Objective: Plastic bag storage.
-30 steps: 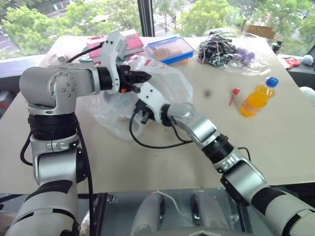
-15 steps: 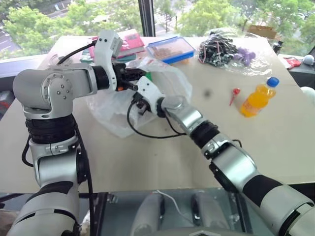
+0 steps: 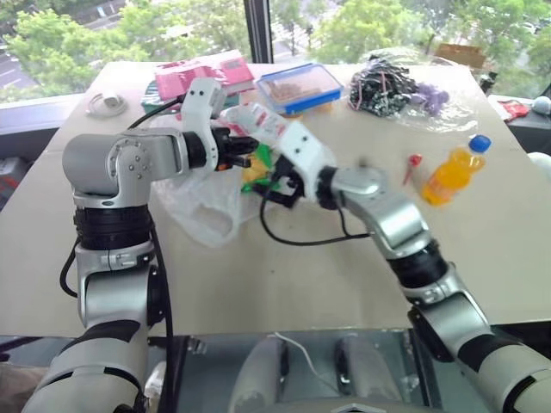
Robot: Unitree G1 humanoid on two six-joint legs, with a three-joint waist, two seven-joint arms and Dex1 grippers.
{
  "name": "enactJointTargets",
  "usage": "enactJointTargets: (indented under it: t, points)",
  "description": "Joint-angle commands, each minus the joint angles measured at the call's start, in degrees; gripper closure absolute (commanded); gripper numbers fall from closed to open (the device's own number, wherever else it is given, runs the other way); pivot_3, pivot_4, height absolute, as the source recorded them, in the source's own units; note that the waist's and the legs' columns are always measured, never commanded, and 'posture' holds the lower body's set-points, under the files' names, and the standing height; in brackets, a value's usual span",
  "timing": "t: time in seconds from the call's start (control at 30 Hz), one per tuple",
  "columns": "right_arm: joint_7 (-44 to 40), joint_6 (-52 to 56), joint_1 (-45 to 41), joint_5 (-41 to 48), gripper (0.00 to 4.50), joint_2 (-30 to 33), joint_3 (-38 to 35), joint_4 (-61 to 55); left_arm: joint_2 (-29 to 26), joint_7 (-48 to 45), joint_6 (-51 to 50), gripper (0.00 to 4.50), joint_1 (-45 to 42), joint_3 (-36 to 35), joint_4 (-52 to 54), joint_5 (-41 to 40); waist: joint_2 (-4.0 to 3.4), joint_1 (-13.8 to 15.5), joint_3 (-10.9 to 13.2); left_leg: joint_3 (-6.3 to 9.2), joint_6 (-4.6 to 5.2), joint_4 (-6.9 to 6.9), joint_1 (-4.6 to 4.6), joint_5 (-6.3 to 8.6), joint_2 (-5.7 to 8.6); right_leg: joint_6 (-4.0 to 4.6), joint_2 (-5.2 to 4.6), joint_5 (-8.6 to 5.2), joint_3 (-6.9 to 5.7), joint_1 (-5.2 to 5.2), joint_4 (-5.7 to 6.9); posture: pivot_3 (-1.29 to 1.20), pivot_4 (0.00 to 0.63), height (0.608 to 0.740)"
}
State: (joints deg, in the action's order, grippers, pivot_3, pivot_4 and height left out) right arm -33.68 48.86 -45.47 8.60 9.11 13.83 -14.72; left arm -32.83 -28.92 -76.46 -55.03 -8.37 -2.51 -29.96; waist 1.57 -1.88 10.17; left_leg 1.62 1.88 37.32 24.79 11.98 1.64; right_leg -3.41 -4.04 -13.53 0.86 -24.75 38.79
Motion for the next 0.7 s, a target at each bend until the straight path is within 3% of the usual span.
enactJointTargets:
  t: [0.03,0.17,0.3,0.43,0.7]
  points:
    - [4.1,11.8,0.9,1.2,0.31,3.9,-7.4,-12.1,-0.5,-0.4,2.4,4.5,-1.6,-0.6,-1.1,0.3,0.0,-0.1,0.0,-0.02,0.0,-0.01,-0.02,0.0,-0.01,0.0,0.0,0.0,0.02,0.0,0.01,0.0,0.15,0.74]
    - [15.3,16.0,1.1,-4.6,0.31,4.1,-11.2,-9.1,-0.3,-0.5,3.8,4.5,-2.2,-0.1,-3.0,0.8,0.0,-0.2,0.0,-0.14,0.2,-0.01,-0.11,0.11,0.0,0.0,0.0,0.0,0.11,0.02,0.05,0.0,0.15,0.74]
    - [31.4,13.0,0.5,-14.2,0.31,1.3,-12.2,4.8,0.0,-0.3,4.7,4.5,-2.7,0.6,-3.3,1.1,0.01,-0.1,0.0,-0.17,0.01,-0.01,-0.1,-0.01,0.01,0.0,-0.03,0.0,0.14,0.0,0.04,0.0,0.15,0.74]
    - [32.9,11.3,0.5,-11.4,0.31,-2.5,-17.4,5.7,-0.6,-0.2,4.7,4.5,-2.7,0.3,-3.0,1.1,0.0,-0.1,0.0,-0.2,0.0,-0.04,0.0,-0.01,0.05,0.0,-0.07,0.0,0.19,-0.06,0.0,0.0,0.15,0.74]
    - [33.8,14.1,3.4,-10.6,0.31,-1.2,-21.9,0.2,-0.2,0.4,4.1,4.5,-2.1,-0.1,-2.9,1.2,0.0,-0.2,0.0,-0.19,0.02,-0.1,0.0,0.0,0.04,0.0,-0.04,0.0,0.17,-0.07,-0.03,0.0,0.15,0.74]
